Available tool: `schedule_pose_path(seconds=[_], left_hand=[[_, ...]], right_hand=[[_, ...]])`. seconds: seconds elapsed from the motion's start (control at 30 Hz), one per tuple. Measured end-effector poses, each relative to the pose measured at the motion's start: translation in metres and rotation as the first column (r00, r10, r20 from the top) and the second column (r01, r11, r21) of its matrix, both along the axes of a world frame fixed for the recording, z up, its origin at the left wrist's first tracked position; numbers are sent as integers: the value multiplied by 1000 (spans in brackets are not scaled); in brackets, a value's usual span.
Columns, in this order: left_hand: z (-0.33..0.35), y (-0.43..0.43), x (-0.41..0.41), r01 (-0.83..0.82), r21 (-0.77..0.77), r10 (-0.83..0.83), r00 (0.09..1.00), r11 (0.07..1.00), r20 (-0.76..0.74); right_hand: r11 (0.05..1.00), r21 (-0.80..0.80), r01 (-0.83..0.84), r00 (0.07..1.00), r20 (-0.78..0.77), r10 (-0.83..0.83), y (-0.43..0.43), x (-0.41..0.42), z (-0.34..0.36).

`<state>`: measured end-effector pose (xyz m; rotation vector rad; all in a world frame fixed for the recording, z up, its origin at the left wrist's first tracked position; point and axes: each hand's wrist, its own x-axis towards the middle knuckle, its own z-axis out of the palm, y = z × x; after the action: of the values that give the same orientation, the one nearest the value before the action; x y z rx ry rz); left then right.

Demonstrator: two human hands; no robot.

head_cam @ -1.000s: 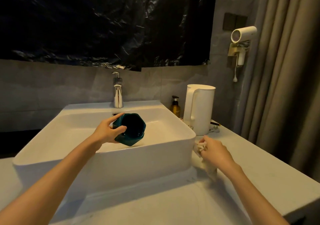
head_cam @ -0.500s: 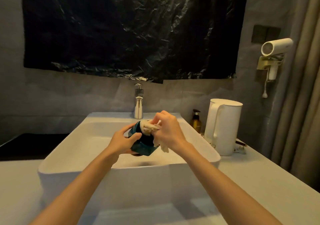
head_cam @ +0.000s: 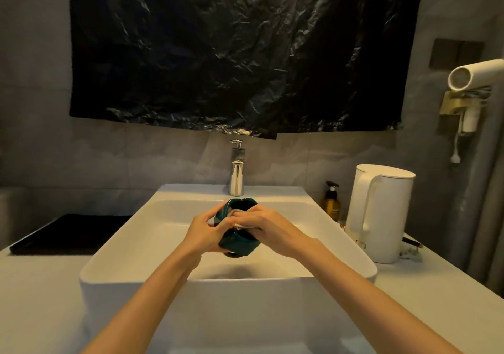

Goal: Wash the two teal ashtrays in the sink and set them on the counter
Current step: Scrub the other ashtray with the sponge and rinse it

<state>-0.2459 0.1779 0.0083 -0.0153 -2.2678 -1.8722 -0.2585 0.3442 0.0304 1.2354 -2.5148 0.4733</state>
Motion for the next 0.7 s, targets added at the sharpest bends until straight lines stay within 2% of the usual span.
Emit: schedule_pose_path(seconds=[0.07, 0.17, 0.33, 0.43, 0.57, 0.7], left_hand=[[0, 1, 0, 5, -13, -5, 1000, 1000, 0], [1, 2, -1, -4, 4, 4, 1000, 1000, 5], [3, 2, -2, -14, 83, 17, 999, 996, -39], [2, 1, -3, -15, 99, 19, 999, 995, -40], [4, -2, -3, 10, 70, -8, 999, 997, -35], [7, -6, -4, 102, 3, -102, 993, 995, -65]], right_hand=[[993, 113, 34, 996, -80, -25, 2, 0, 3], [930, 317, 185, 931, -359, -63, 0, -3, 5], [874, 298, 384, 836, -513, -193, -6, 1, 12], [859, 311, 407, 856, -458, -240, -7, 6, 15], [924, 273, 267, 958, -179, -224, 0, 19, 14], [942, 243, 233, 970, -127, -207, -5, 17, 8]])
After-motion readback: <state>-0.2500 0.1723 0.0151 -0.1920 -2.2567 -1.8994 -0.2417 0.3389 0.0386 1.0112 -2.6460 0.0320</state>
